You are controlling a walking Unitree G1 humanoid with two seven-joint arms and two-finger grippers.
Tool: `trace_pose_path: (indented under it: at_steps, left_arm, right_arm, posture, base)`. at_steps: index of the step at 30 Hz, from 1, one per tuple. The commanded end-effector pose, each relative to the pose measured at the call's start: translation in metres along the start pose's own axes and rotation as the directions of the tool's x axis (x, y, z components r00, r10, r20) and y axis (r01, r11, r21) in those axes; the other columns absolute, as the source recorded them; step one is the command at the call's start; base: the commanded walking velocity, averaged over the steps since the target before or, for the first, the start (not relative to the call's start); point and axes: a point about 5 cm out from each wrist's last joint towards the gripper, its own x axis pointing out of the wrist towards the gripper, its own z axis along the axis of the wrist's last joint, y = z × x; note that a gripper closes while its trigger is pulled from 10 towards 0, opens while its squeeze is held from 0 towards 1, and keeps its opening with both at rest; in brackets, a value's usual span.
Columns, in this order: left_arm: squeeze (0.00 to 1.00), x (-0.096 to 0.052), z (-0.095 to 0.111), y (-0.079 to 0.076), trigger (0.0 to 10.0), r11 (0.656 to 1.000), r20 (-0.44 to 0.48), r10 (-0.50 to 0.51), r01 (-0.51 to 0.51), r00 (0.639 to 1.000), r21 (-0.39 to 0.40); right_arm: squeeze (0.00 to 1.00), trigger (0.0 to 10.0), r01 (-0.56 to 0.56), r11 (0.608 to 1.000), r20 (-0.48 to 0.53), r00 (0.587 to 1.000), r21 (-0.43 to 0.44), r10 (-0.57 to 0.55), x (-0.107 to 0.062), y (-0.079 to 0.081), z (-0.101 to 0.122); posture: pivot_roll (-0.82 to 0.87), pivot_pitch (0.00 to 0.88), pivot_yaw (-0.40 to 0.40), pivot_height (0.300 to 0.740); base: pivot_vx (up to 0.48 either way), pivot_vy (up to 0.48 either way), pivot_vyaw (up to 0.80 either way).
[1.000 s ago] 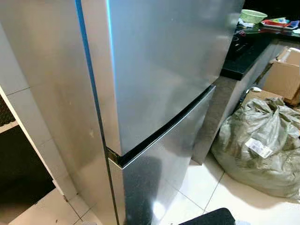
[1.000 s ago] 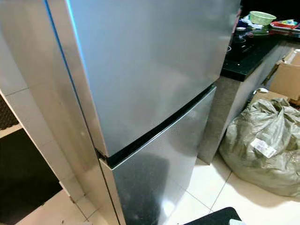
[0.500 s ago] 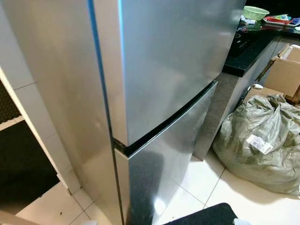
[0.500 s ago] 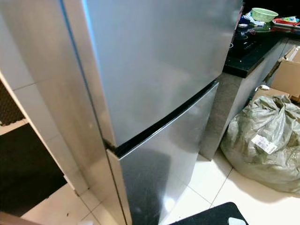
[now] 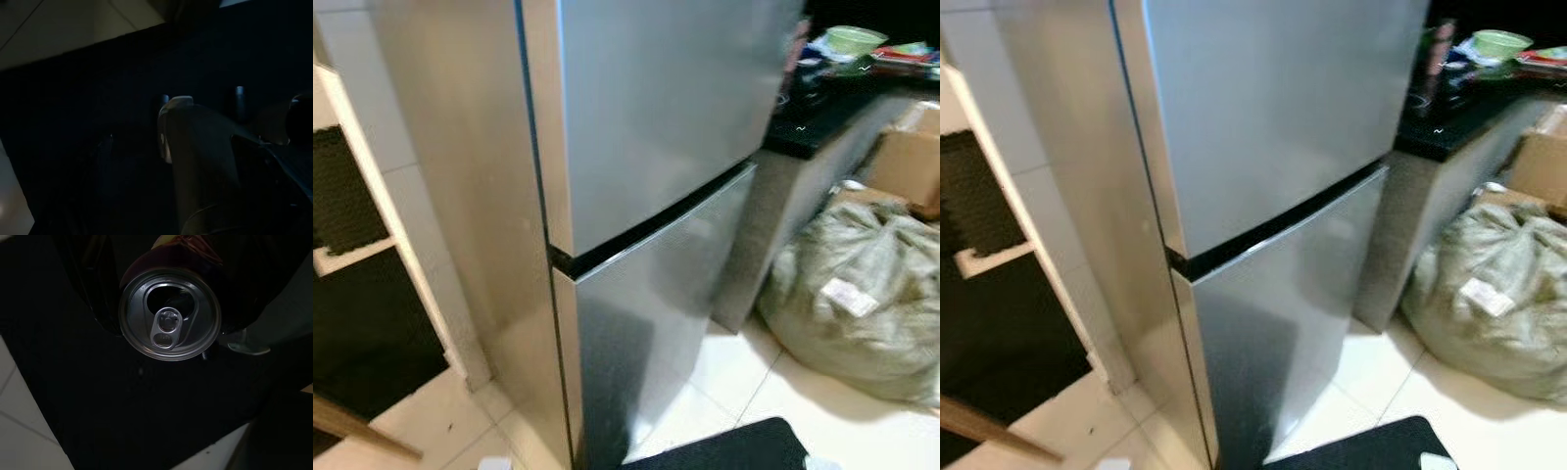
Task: Restocking fridge
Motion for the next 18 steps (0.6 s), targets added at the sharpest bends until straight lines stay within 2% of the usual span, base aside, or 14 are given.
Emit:
trace_pose_path:
  at_steps: [1,4,13,18]
  left_arm:
    - [0.0,-0.0012,-0.0076,0.0015,10.0,1.0,-0.038,-0.005,0.005,0.999,-0.002]
    - [0.0,-0.0013,-0.0077,0.0019,10.0,1.0,-0.04,-0.008,0.008,0.999,-0.001]
    - [0.0,-0.001,-0.0052,0.0021,10.0,1.0,-0.033,-0.016,0.015,0.999,-0.005]
    - [0.0,-0.0009,-0.0034,0.0034,10.0,1.0,-0.022,-0.002,0.001,1.0,-0.024]
  right_arm:
    - [0.0,10.0,-0.013,1.0,0.008,1.0,-0.003,0.013,0.0011,0.0037,0.0026]
    - [0.0,10.0,-0.014,1.0,0.008,1.0,-0.003,0.014,0.001,0.0036,0.0025]
    - [0.0,10.0,-0.019,1.0,0.009,1.0,-0.007,0.019,0.0012,0.0039,0.0033]
    - [0.0,10.0,-0.022,1.0,0.01,1.0,-0.009,0.022,0.0013,0.0042,0.0038]
  posture:
    - [-0.08,0.0,-0.027,0.74]
    - [-0.08,0.0,-0.025,0.74]
    - [-0.08,0.0,-0.024,0.74]
    - [-0.08,0.0,-0.026,0.74]
  base:
    - [0.0,0.0,0.0]
    - [0.0,-0.114,0.0]
    - [0.0,-0.46,0.0]
    - [0.0,0.0,0.0]
